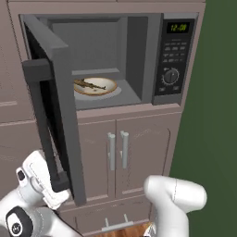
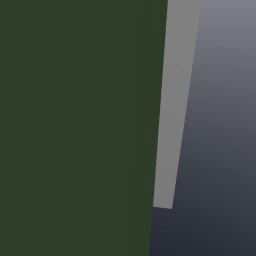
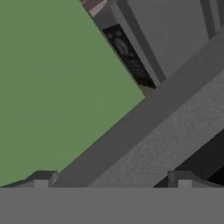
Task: Remove the pear from the bowl and place it on the small plate. Then place the bowl with only the fish in the microwave, close the door, and press the start button to microwave the fish.
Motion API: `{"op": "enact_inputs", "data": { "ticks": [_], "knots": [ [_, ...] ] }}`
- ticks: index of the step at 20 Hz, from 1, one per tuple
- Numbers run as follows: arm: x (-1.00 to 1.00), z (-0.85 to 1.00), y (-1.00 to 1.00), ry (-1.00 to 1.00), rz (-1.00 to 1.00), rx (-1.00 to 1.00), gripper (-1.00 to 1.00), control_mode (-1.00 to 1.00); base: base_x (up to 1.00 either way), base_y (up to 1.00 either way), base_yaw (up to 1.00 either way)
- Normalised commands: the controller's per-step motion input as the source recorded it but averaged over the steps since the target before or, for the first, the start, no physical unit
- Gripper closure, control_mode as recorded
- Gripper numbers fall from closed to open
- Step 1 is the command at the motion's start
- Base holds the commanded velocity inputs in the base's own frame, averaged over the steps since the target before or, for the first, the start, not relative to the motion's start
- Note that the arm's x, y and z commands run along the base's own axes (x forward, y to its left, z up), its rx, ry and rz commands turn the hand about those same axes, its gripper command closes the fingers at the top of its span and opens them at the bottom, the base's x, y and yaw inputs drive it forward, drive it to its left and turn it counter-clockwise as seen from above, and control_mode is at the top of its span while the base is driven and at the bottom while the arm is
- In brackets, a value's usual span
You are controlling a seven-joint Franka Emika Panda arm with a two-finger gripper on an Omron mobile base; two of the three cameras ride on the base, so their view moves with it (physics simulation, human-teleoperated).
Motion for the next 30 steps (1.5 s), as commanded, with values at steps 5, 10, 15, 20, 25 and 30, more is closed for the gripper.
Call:
{"op": "enact_inputs", "data": {
  "ticks": [5,10,15,20,25,30],
  "knots": [
    [-0.11,0.29,-0.86,-0.19,0.01,0.17,-1.00,-1.00,0.00,0.00,0.00],
    [0.00,0.13,-1.00,-0.19,0.22,0.33,-1.00,-1.00,0.00,0.00,0.00],
    [0.02,0.10,-1.00,-0.13,0.32,0.35,-1.00,-1.00,0.00,0.00,0.00],
    [0.26,0.03,-0.93,-0.08,0.39,0.34,-1.00,-1.00,0.00,0.00,0.00],
    [0.72,0.05,-0.63,-0.05,0.53,0.24,-1.00,-1.00,0.00,0.00,0.00],
    [0.97,0.25,-0.23,-0.01,0.58,0.15,-1.00,-1.00,0.00,0.00,0.00]
  ]
}}
